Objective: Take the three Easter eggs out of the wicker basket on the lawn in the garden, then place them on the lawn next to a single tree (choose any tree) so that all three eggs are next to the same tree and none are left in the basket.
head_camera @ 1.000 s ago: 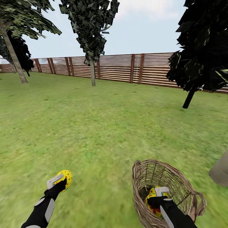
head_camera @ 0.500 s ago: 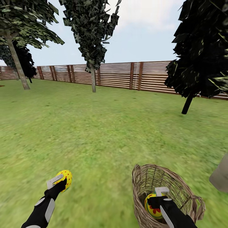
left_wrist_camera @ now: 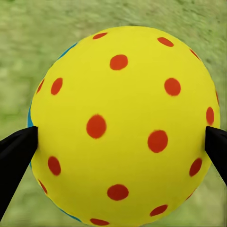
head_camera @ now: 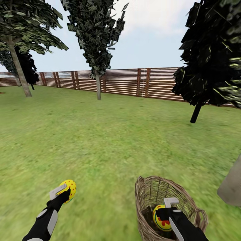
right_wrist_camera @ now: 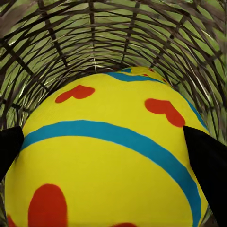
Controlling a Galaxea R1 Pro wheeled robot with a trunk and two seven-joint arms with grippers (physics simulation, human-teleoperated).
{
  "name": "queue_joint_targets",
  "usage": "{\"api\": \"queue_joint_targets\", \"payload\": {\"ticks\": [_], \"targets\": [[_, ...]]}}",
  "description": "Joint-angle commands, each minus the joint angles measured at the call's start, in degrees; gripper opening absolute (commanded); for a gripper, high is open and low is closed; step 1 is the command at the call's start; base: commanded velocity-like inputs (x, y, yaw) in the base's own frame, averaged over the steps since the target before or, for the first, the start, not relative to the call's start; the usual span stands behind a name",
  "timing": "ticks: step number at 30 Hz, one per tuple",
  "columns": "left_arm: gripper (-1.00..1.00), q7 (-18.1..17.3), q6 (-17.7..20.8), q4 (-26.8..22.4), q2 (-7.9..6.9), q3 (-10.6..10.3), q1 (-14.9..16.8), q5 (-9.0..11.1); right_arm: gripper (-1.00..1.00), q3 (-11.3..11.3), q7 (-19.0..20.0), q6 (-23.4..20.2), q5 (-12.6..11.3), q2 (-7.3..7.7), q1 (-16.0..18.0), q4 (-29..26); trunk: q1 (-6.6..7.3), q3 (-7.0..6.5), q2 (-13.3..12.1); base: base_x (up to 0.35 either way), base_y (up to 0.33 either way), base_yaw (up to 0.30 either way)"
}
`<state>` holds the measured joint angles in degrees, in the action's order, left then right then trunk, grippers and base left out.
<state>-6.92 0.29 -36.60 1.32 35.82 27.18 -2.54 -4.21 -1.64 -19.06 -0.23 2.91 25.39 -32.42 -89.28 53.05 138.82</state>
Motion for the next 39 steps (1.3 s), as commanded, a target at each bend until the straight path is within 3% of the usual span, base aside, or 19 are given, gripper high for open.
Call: {"api": "queue_joint_targets", "payload": {"ticks": [1,22,27,33,35,37,39], "targets": [[-1.0,-0.5,0.0,0.0,0.08,0.5,0.1,-0.3,-1.0,-0.4,-0.2,-0.4,0.0,0.07,0.0,-0.1,0.24,-0.13,-0.4,0.0,-0.002,0.0],[-1.0,-0.7,-0.1,0.0,0.27,0.4,0.1,-0.4,-1.0,-0.4,-0.1,-0.4,0.0,-0.01,0.0,-0.1,4.85,-3.9,-8.8,0.0,0.0,0.0],[-1.0,-9.1,-0.6,-0.9,-0.09,0.7,-0.2,-0.4,-1.0,-0.4,-0.1,-0.4,0.0,0.05,0.0,-0.1,5.95,-4.79,-10.8,0.0,0.0,0.0],[-1.0,-9.7,-1.5,-1.5,-0.91,0.9,-0.5,-0.7,-1.0,-0.4,-0.1,-0.4,0.0,0.15,0.0,-0.2,7.27,-5.87,-13.2,0.0,0.0,0.0],[-1.0,-9.7,0.8,-1.3,-2.19,0.9,-0.5,-0.9,-1.0,-0.4,-0.1,-0.5,0.0,0.16,0.0,-0.2,7.7,-6.23,-14.0,0.0,0.0,0.0],[-1.0,-9.7,8.0,-1.3,-4.31,0.9,-0.6,-0.9,-1.0,-0.4,0.0,-0.7,0.0,0.12,0.0,-0.2,8.14,-6.59,-14.8,0.0,0.0,0.0],[-1.0,-9.7,17.9,-2.0,-5.66,0.9,-0.6,-1.0,-1.0,-0.4,0.0,-0.9,0.0,0.06,0.0,-0.2,8.58,-6.95,-15.6,0.0,0.0,0.0]]}}
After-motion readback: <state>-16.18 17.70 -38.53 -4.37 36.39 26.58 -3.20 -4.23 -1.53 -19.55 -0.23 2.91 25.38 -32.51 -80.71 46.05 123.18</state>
